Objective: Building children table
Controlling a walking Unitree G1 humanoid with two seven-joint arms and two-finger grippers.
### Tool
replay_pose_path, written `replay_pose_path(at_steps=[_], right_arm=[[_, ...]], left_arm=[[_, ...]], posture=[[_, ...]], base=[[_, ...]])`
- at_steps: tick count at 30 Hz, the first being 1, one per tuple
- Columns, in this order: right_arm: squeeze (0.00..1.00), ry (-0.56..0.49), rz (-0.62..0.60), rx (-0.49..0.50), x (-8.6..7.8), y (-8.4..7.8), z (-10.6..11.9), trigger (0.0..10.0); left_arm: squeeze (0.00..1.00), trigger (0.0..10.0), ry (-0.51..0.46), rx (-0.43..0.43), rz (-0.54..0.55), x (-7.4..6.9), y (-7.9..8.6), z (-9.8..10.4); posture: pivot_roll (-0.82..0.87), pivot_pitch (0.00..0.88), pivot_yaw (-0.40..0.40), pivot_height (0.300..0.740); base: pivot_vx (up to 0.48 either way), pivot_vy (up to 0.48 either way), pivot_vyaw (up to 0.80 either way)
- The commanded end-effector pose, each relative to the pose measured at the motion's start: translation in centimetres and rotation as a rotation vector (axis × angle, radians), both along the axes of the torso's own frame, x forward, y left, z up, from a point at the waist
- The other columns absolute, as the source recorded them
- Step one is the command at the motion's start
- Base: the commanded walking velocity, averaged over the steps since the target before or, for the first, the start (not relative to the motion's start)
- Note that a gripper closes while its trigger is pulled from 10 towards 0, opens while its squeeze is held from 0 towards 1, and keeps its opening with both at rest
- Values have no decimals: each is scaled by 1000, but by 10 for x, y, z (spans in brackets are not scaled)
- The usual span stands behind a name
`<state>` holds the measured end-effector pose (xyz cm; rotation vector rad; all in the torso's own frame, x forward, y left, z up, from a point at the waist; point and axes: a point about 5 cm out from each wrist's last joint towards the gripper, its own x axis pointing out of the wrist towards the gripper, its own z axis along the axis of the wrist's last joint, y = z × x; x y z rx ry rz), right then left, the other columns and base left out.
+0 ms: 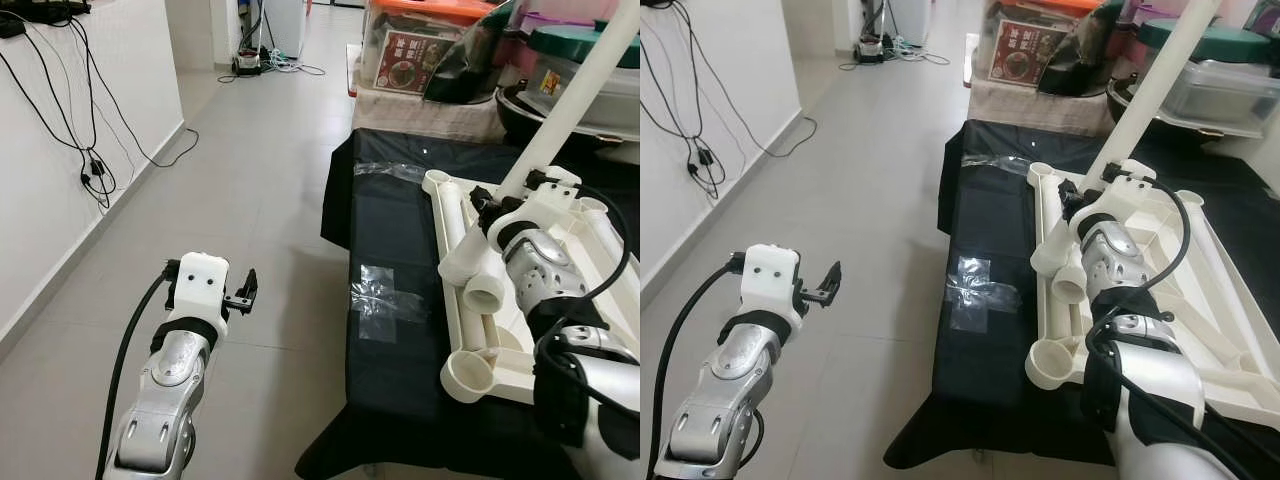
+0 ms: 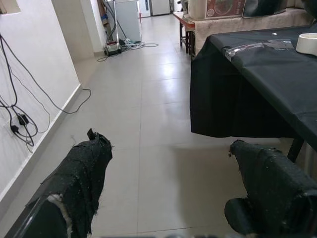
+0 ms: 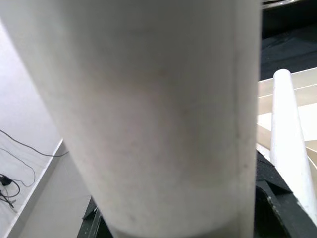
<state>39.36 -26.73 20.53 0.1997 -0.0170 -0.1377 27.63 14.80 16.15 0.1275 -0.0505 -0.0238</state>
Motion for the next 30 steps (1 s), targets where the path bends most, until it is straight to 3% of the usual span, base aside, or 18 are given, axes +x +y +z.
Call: replay_pose_path(at_steps=[1,3,7,15,21,27,28,30], right_arm=[[0,28,-13,-15,-3,-8,-2,10000],[0,28,-13,-15,-3,-8,-2,10000],[0,2,-15,-73,-6,-23,11,10000],[0,-60,14,-117,-3,-26,38,10000],[0,-81,52,-117,1,-19,46,10000],[0,-106,114,-92,5,-3,45,10000],[0,-154,161,-70,8,9,54,10000],[0,-170,179,-66,9,13,58,10000]], left_arm=[[0,10000,12,0,-3,-1,-2,-4],[0,10000,12,0,-3,-1,-2,-4],[0,10000,12,0,-9,0,-2,-5],[0,10000,12,1,-17,2,-4,-5],[0,10000,13,1,-17,2,-6,-5],[0,10000,11,1,-13,2,-7,-5],[0,10000,13,2,-15,1,-7,-6],[0,10000,13,2,-17,1,-7,-6]], posture=[[92,0,-98,740],[92,0,-98,740],[66,0,-90,740],[65,0,-94,740],[70,0,-102,740],[76,0,-102,740],[75,0,-99,740],[75,0,-99,740]], base=[[0,0,0],[0,0,0],[0,0,0],[0,0,0],[0,0,0],[0,0,0],[0,0,0],[0,0,0]])
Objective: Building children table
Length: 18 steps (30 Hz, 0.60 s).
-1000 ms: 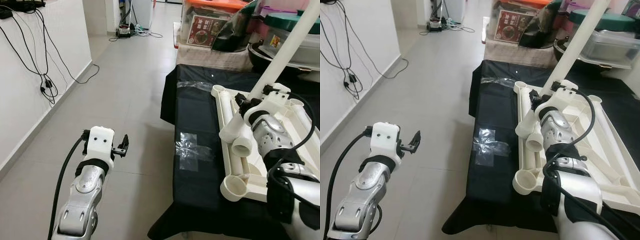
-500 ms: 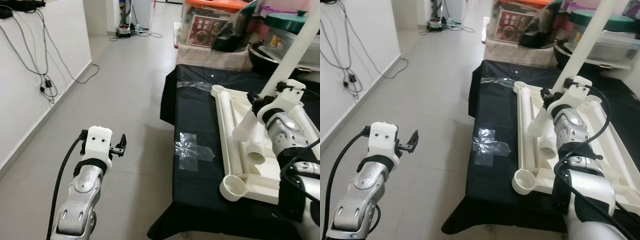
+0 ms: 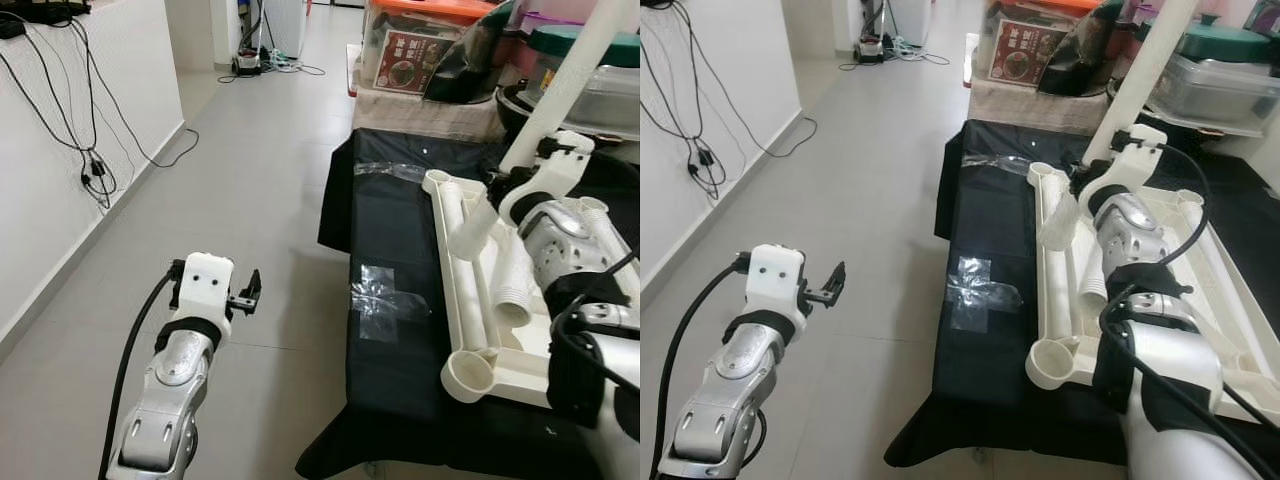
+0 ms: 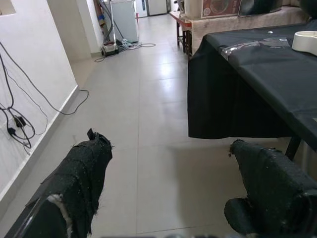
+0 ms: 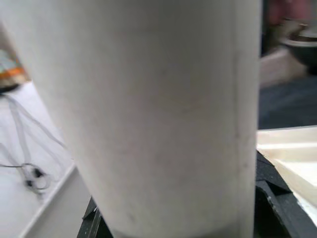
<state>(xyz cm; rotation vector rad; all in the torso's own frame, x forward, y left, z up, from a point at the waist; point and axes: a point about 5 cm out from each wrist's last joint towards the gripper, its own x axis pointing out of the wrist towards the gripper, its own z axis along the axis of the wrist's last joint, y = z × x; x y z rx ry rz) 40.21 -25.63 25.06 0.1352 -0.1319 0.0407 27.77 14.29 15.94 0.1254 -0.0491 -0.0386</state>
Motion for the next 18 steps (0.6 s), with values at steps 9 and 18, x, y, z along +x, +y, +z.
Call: replay_pose_path(at_steps=[9,18], right_arm=[[0,-73,153,-45,0,7,38,10000],[0,203,449,-207,-13,8,26,10000]], left_arm=[[0,10000,14,7,-8,0,-1,-5],[0,10000,19,8,-12,1,-3,-8]], posture=[[59,0,-94,740],[38,0,-92,740]], base=[[0,0,0],[0,0,0]])
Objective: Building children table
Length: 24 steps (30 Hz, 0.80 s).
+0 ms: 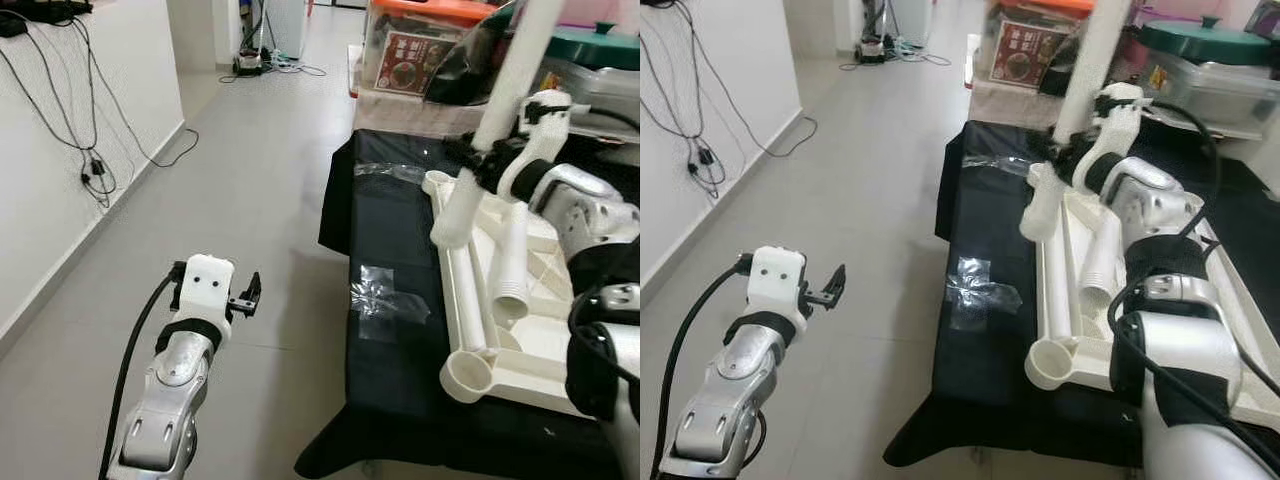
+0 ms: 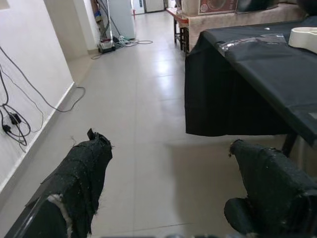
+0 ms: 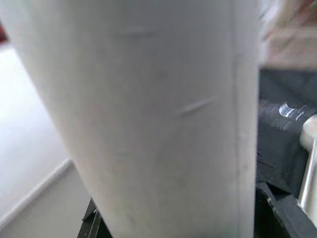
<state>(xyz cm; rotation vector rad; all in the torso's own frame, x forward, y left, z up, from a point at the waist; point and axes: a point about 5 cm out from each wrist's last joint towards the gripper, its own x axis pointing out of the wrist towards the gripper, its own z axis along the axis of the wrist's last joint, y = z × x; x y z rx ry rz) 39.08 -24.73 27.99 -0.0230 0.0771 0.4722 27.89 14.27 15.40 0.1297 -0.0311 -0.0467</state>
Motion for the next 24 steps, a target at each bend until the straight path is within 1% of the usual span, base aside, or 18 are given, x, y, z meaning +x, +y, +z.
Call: replay_pose_path(at_steps=[1,2,4,5,7,8,9,10,12,13,14,15,17,20,22,23,24], right_arm=[[0,55,31,-61,-4,-3,-10,10000],[0,55,31,-61,-4,-3,-10,10000],[0,104,44,-114,-7,-7,-22,10000],[0,104,44,-114,-7,-7,-22,10000],[0,155,75,-132,-10,-7,-30,10000],[0,155,75,-132,-10,-7,-30,10000],[0,185,118,-138,-13,-5,-33,10000],[0,209,154,-171,-16,-5,-36,10000],[0,230,173,-293,-20,-11,-43,10000],[0,236,171,-341,-22,-14,-45,10000],[0,236,171,-341,-22,-14,-45,10000],[0,238,171,-374,-23,-16,-46,10000],[0,240,173,-390,-23,-18,-46,10000],[0,238,188,-388,-24,-17,-44,10000],[0,238,222,-417,-25,-16,-43,10000],[0,238,222,-417,-25,-16,-43,10000],[0,230,211,-444,-24,-17,-43,10000]], left_arm=[[0,10000,1,4,-6,0,-4,-2],[0,10000,1,4,-6,0,-4,-2],[0,10000,0,4,-6,1,-4,-2],[0,10000,0,4,-6,1,-4,-2],[0,10000,-2,4,-7,1,-4,-2],[0,10000,-2,4,-7,1,-4,-2],[0,10000,-2,5,-6,1,-4,-2],[0,10000,-2,4,-6,1,-3,-2],[0,10000,-2,4,-5,1,-3,-2],[0,10000,-3,4,-5,2,-3,-2],[0,10000,-3,4,-5,2,-3,-2],[0,10000,-3,3,-4,2,-3,-2],[0,10000,-4,3,-3,2,-2,-2],[0,10000,-3,4,-2,2,-2,-2],[0,10000,-2,5,-1,1,-2,-2],[0,10000,-2,5,-1,1,-2,-2],[0,10000,-1,5,-1,1,-2,-3]], posture=[[38,0,-91,740],[38,0,-91,740],[37,0,-92,740],[37,0,-92,740],[39,0,-91,740],[39,0,-91,740],[40,0,-90,740],[40,0,-90,740],[37,0,-94,740],[37,0,-94,740],[37,0,-94,740],[37,0,-94,740],[38,0,-95,740],[38,0,-95,740],[38,0,-95,740],[38,0,-95,740],[38,0,-95,740]], base=[[0,0,0],[0,0,0],[0,0,0],[0,0,0],[0,0,0],[0,0,0],[0,0,0],[0,0,0],[0,0,0],[0,0,0],[0,0,0],[0,0,0],[0,0,0],[0,0,0],[0,0,0],[0,0,0],[0,0,0]])
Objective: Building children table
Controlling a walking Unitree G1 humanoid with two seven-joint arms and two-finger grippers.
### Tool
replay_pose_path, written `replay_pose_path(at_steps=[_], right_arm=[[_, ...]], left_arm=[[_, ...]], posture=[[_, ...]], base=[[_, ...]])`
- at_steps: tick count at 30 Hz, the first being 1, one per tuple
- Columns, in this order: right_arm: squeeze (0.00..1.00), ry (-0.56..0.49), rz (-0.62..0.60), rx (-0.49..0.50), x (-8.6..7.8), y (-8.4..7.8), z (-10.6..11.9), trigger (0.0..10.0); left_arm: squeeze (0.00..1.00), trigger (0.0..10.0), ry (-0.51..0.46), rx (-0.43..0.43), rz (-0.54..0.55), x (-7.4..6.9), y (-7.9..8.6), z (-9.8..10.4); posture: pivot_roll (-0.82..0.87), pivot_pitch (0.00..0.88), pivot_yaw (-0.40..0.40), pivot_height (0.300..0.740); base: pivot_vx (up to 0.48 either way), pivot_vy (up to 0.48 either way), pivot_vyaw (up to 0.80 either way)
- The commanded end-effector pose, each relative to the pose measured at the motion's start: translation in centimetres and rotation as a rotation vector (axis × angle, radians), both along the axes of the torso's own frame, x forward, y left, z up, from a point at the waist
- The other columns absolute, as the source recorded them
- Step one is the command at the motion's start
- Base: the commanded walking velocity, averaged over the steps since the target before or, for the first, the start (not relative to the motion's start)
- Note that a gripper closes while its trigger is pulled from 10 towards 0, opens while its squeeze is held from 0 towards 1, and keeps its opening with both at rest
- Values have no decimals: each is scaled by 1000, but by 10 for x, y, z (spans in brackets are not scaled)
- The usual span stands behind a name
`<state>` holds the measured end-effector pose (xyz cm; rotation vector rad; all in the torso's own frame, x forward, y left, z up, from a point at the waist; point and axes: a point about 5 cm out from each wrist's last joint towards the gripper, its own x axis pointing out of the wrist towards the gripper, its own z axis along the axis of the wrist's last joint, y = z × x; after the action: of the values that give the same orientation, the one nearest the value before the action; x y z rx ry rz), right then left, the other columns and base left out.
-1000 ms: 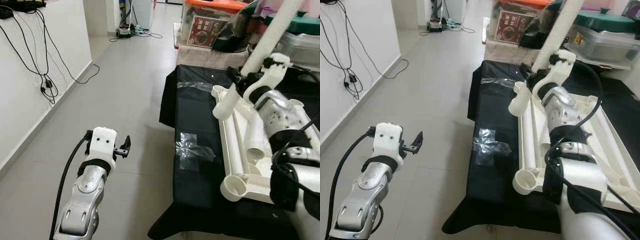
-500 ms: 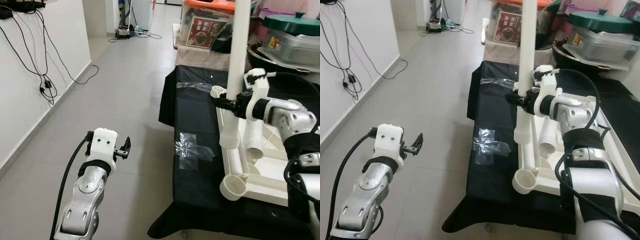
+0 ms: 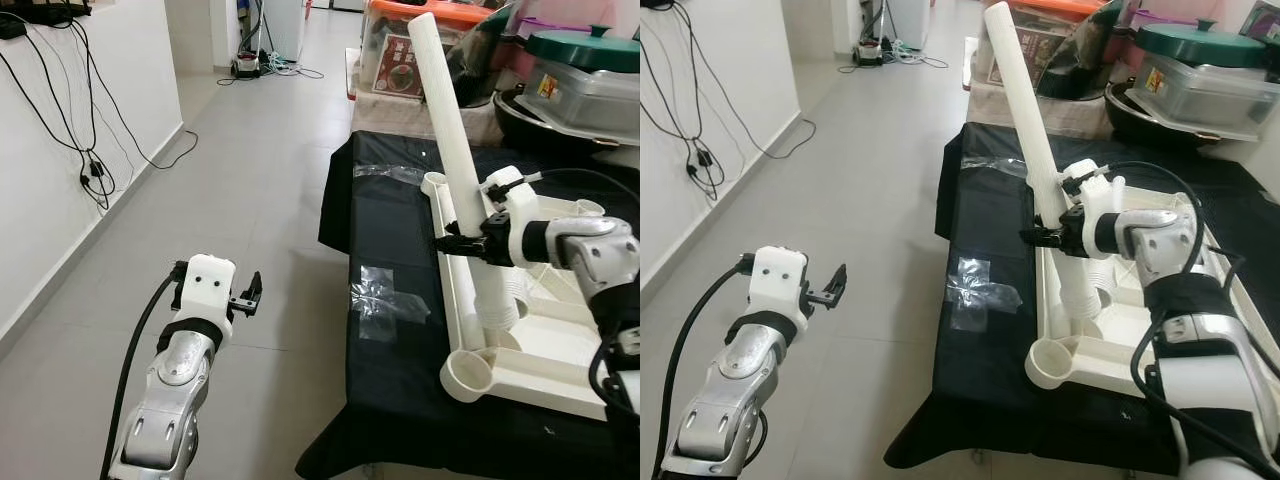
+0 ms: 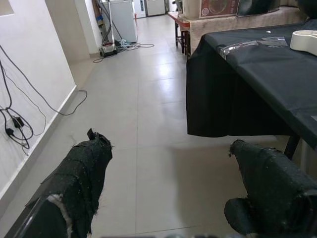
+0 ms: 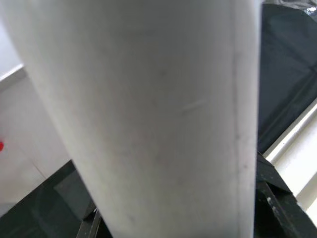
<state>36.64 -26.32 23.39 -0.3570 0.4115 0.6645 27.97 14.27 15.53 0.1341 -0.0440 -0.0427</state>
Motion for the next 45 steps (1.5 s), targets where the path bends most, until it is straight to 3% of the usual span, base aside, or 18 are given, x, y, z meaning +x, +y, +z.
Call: replay_pose_path(at_steps=[1,14,22,26,27,28,29,33,34,37,40,43,44,45], right_arm=[[0,-31,3,-72,1,-3,2,10000],[0,-201,-47,-237,10,-2,3,10000],[0,-217,-12,-228,13,9,-1,10000],[0,-324,17,-37,17,30,28,10000],[0,-324,17,-37,17,30,28,10000],[0,-377,4,41,19,35,36,10000],[0,-377,4,41,19,35,36,10000],[0,-547,-99,353,25,56,59,10000],[0,-565,-113,419,26,63,60,10000],[0,-572,-121,496,26,78,55,10000],[0,-572,-121,496,26,78,55,10000],[0,-507,-88,580,17,128,22,10000],[0,-507,-88,580,17,128,22,10000],[0,-484,-81,598,14,139,15,10000]], left_arm=[[0,10000,12,1,-4,1,-2,-4],[0,10000,16,9,-6,2,-1,-6],[0,10000,17,15,-7,1,-1,-6],[0,10000,14,14,-7,0,0,-6],[0,10000,14,14,-7,0,0,-6],[0,10000,13,15,-7,0,-1,-6],[0,10000,13,15,-7,0,-1,-6],[0,10000,8,12,-10,-1,-1,-5],[0,10000,7,12,-11,-1,0,-5],[0,10000,8,24,-18,-2,0,-4],[0,10000,8,24,-18,-2,0,-4],[0,10000,13,49,-18,-3,1,-4],[0,10000,13,49,-18,-3,1,-4],[0,10000,13,49,-16,-3,1,-4]], posture=[[38,0,-95,740],[45,0,-90,740],[54,0,-92,740],[54,0,-91,740],[54,0,-91,740],[55,0,-90,740],[55,0,-90,740],[68,0,-88,740],[73,0,-90,740],[81,0,-88,740],[81,0,-88,740],[96,0,-93,740],[96,0,-93,740],[96,0,-93,740]], base=[[0,0,0],[0,0,0],[0,0,0],[0,0,0],[0,0,0],[0,0,0],[0,0,0],[0,0,0],[0,0,0],[0,0,0],[0,0,0],[0,-480,0],[0,-480,0],[0,-480,0]])
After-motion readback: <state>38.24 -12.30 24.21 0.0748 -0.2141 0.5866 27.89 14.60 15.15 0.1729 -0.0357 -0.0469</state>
